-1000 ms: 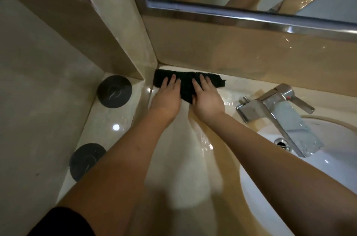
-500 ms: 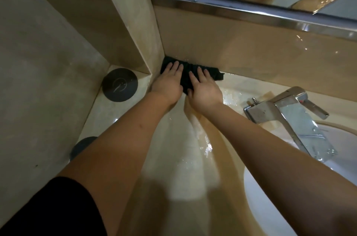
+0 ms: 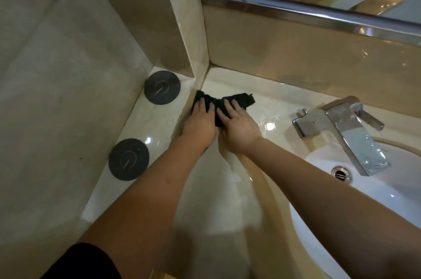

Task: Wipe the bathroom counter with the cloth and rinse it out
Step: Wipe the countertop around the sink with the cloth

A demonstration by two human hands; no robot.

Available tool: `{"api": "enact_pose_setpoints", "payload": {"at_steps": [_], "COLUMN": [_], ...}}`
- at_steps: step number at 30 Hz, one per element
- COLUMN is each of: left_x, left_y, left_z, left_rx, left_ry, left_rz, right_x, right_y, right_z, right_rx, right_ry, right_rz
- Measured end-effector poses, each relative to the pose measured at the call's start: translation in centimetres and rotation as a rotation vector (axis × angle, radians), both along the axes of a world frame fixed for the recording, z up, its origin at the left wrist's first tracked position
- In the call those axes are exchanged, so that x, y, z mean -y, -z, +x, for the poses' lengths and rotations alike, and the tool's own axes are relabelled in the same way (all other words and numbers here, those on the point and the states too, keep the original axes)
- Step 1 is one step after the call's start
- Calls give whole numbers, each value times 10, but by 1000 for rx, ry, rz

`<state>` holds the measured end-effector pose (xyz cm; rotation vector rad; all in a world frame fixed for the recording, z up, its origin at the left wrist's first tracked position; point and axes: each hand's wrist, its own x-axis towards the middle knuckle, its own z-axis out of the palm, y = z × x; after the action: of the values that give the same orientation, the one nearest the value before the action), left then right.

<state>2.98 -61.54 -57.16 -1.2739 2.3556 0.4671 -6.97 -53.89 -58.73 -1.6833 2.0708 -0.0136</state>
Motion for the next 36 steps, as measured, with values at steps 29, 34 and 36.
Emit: {"api": "enact_pose_setpoints", "payload": {"at_steps": [29, 34, 36], "left_x": [-200, -231, -236], "left_y": [6, 7, 7], "left_z": [147, 159, 168], "left_rx": [-155, -166, -153], "left_ry": [-71, -34, -39], "left_rz": [-67, -36, -21], "right_x": [-143, -178, -184], "right_y": [-7, -9, -10], "right_z": [74, 81, 89], "right_rx": [162, 111, 67], "right_ry": [-427, -410, -368], "right_rz": [-1, 36, 34]}}
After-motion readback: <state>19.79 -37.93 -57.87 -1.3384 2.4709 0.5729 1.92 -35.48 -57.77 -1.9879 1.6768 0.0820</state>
